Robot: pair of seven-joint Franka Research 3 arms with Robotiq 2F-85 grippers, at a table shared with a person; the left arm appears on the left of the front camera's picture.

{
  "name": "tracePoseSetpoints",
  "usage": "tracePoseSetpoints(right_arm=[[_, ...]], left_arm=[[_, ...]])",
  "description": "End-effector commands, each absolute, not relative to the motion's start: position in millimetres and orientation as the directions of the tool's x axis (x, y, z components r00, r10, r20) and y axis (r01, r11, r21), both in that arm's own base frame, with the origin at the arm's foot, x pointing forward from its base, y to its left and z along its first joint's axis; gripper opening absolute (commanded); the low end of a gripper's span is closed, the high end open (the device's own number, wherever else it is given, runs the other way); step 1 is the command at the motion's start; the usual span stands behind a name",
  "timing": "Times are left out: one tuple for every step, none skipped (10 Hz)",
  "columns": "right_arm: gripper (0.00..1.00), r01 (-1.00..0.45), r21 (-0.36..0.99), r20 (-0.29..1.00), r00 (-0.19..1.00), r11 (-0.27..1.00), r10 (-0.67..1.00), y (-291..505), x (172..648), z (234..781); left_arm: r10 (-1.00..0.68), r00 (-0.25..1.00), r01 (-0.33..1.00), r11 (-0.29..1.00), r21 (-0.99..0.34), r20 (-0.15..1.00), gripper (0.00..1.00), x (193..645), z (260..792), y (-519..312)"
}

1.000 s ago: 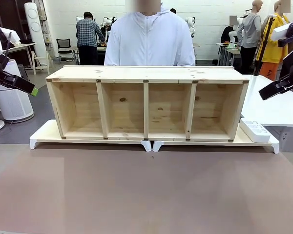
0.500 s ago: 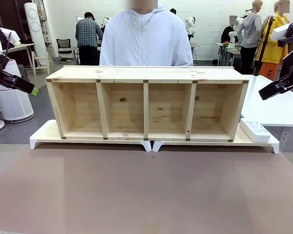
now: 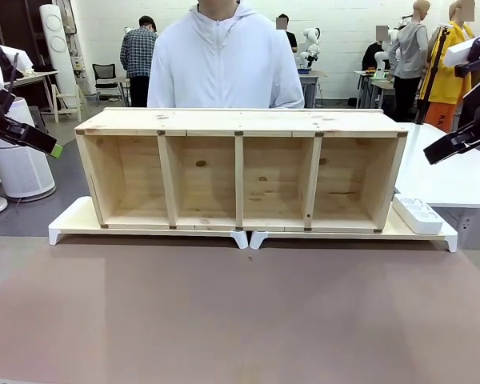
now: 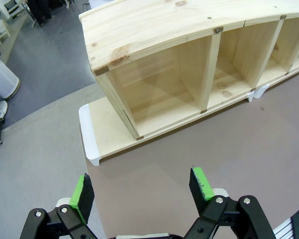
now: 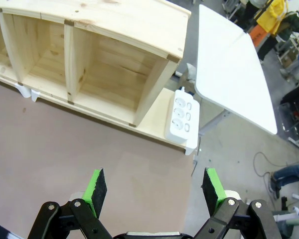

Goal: Perform cable management.
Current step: When the cord part of the Power Cable appears at the lower middle area of the table and stops, grasp the cord part of the Power Cable.

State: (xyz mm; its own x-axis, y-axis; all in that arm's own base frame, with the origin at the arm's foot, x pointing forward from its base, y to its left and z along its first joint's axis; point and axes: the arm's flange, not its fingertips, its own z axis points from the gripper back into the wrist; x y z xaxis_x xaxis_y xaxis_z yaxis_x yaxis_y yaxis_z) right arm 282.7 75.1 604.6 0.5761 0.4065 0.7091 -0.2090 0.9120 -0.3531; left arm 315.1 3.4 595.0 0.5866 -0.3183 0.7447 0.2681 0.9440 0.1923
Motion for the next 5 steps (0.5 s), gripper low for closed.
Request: tracePoseSetpoints(right_arm=[[1.0,-0.211,-0.36,0.709,0.571,0.909,0.414,74.9,282.9,605.5],[1.0,-0.211,-0.36,0.709,0.571,0.909,0.414,74.9,282.9,605.5],[1.0,-0.211,-0.36,0.709,0.571,0.909,0.414,74.9,282.9,605.5],[1.0,-0.211,-0.36,0.709,0.571,0.909,0.414,74.9,282.9,605.5],[1.0,-0.211,-0.36,0.709,0.571,0.909,0.414,74.9,282.9,605.5]], left_arm=[[-0.315,0.582,0.265,0.945,0.191,0.75,1.0,317.4,594.5,4.3],[-0.315,0.582,0.265,0.945,0.191,0.75,1.0,317.4,594.5,4.3],[-0.315,0.582,0.265,0.945,0.191,0.75,1.0,317.4,594.5,4.3],[-0.315,0.582,0.265,0.945,0.191,0.75,1.0,317.4,594.5,4.3],[-0.315,0.582,0.265,0.945,0.191,0.75,1.0,317.4,594.5,4.3]])
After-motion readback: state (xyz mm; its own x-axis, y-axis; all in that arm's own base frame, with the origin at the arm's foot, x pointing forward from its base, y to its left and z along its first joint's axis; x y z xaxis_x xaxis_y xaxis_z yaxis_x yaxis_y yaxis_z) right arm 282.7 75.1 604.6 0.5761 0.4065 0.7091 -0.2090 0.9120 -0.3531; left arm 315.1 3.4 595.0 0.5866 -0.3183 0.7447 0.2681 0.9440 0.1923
